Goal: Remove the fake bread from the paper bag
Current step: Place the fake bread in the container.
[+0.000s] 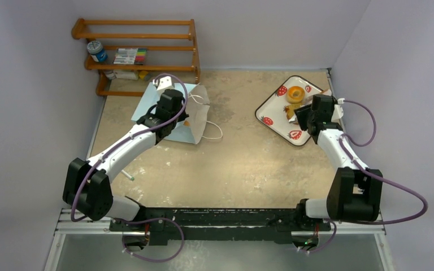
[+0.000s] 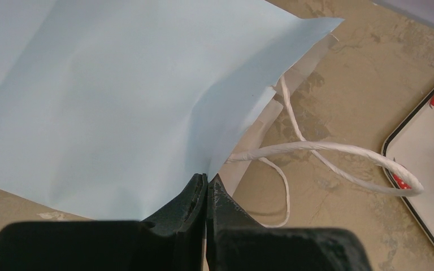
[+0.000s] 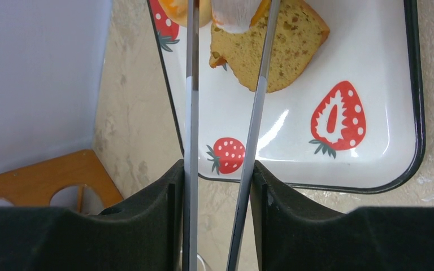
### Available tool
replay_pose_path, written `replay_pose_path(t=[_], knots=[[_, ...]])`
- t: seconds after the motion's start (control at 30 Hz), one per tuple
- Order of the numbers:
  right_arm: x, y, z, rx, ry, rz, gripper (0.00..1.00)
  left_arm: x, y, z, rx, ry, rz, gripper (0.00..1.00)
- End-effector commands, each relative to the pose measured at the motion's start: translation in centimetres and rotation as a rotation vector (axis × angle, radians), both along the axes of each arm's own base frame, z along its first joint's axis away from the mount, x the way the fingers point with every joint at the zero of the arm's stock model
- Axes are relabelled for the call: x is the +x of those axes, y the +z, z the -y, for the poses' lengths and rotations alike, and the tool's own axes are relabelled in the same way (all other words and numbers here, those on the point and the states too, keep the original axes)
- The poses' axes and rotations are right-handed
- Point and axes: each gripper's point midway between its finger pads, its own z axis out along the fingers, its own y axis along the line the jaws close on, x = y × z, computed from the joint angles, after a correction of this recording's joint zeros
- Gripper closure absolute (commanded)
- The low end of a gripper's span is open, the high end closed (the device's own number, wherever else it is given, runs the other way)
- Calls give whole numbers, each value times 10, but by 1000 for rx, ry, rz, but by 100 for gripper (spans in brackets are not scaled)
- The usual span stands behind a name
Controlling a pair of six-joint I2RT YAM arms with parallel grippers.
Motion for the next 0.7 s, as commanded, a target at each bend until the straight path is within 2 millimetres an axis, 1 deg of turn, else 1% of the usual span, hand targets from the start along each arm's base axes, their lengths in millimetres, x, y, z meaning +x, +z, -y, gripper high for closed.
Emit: replay_pose_path(t=[0.0, 0.17, 0.33, 0.5, 0.6, 0.67], knots=[[19, 37, 2, -24, 45, 99, 55, 13, 16, 8, -76, 11, 71, 100], [18, 37, 3, -32, 53, 88, 54, 15, 16, 9, -89, 15, 77, 100], [12, 39, 0, -29, 68, 85, 54, 15, 15, 10, -96, 19, 78, 100], [5, 51, 0, -36, 68, 112, 54, 16, 18, 12, -111, 17, 88, 100], [3, 63, 5, -69, 55, 138, 54, 17, 18, 13, -116, 17, 87, 100], [1, 69, 4, -74, 64, 149, 54, 17, 18, 14, -123, 15, 86, 100]])
